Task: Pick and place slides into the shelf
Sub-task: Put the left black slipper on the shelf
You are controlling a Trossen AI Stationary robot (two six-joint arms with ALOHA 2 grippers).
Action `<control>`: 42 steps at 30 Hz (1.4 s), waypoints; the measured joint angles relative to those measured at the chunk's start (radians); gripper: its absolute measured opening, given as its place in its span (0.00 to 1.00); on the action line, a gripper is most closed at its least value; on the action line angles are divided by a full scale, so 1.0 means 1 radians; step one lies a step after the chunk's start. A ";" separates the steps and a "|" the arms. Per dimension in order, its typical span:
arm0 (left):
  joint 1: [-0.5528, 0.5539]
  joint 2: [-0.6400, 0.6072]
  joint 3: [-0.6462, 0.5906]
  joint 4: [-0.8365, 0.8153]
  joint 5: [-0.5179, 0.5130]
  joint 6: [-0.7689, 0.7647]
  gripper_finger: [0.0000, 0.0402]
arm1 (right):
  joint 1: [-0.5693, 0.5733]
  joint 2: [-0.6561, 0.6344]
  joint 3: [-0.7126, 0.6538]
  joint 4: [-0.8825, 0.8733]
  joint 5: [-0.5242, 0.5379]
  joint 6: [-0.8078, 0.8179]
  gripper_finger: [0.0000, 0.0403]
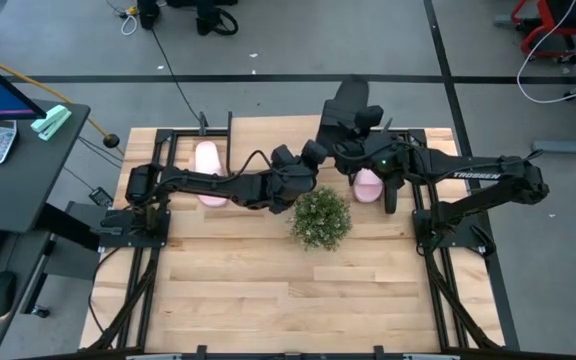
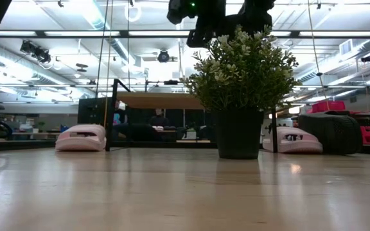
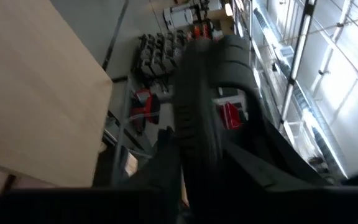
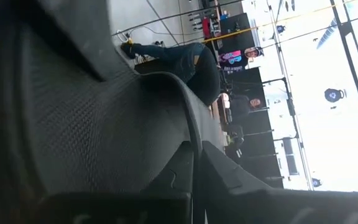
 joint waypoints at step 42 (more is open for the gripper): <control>-0.034 -0.242 0.001 0.189 0.278 0.719 0.62 | -0.236 -0.054 0.000 -0.230 -0.550 0.171 0.03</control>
